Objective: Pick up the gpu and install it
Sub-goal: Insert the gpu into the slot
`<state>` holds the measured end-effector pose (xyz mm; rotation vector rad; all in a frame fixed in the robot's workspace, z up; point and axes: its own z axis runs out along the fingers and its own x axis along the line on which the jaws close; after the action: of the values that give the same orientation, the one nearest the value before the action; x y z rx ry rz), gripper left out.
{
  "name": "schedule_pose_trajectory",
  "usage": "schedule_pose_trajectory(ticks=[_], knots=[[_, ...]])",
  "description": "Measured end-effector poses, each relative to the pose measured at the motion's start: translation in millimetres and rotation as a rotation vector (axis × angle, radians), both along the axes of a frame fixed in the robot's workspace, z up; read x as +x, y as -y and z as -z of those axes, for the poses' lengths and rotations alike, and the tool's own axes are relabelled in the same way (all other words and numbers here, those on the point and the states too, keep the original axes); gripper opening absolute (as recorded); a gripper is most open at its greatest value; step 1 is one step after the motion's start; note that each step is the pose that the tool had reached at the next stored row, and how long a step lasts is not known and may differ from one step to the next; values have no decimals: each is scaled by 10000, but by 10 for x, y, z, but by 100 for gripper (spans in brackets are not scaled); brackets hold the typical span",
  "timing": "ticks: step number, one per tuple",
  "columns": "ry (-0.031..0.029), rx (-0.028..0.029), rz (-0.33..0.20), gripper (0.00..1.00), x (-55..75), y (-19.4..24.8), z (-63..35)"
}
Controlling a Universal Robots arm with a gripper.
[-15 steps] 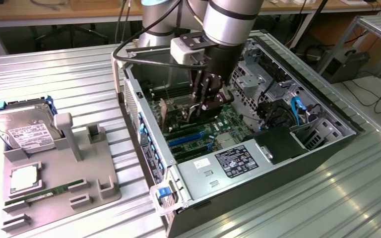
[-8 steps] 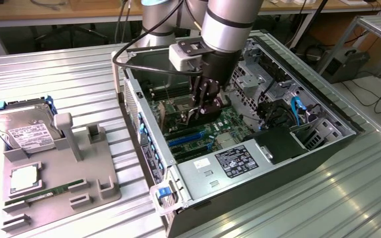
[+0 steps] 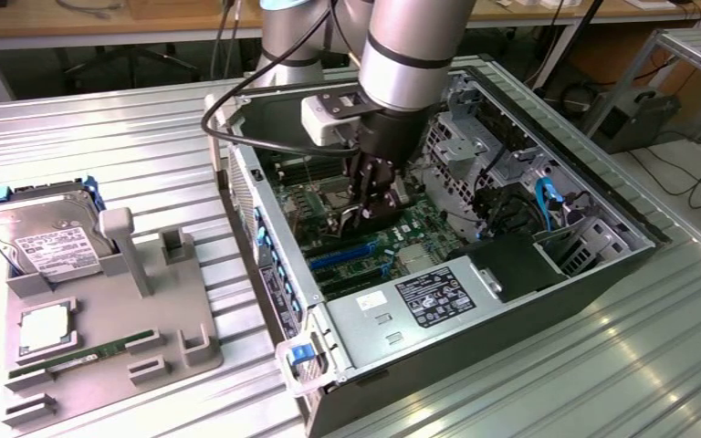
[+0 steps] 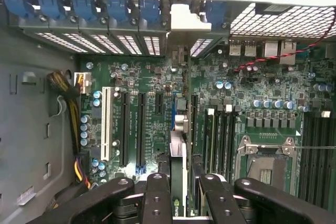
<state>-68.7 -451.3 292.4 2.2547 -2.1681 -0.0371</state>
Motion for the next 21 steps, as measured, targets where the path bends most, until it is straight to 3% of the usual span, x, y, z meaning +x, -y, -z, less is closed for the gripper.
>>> schedule_pose_trajectory(ticks=[4, 8, 16, 21], knots=[[57, 0, 46, 26, -34, 0, 56], [58, -1, 188, 26, -46, 2, 128], [59, -2, 355, 26, -47, 58, 162], [27, -8, 856, 26, -46, 60, 196]])
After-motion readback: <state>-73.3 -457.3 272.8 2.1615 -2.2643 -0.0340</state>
